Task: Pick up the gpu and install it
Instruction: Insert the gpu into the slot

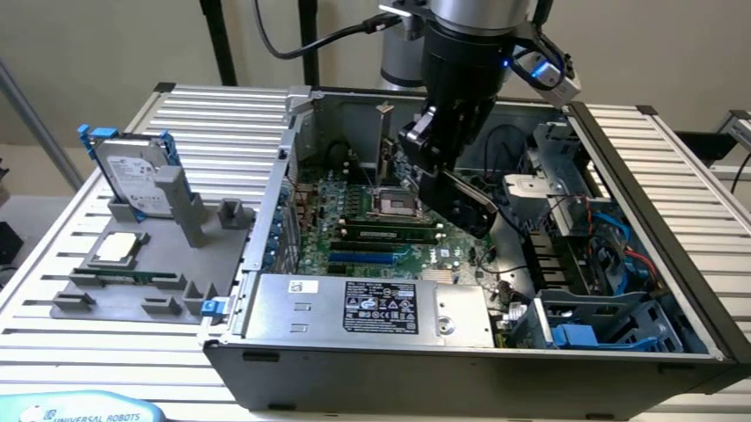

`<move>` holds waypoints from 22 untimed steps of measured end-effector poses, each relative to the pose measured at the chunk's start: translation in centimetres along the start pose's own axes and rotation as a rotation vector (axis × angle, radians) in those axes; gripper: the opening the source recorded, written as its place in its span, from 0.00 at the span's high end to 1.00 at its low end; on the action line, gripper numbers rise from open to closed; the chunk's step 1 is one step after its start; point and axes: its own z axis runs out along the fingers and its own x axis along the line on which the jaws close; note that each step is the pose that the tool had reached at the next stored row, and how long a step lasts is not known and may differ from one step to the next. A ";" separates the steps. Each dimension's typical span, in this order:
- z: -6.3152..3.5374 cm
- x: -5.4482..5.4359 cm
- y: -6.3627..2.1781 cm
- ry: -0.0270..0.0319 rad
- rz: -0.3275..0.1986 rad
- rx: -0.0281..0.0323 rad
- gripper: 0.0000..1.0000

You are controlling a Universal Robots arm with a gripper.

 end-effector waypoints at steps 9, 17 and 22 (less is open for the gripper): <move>0.72 0.0 0.00 -0.0004 -0.163 0.0000 0.73; 1.43 0.0 0.01 -0.0009 -0.309 0.0001 0.73; 1.73 0.0 0.01 -0.0013 -0.400 0.0002 0.73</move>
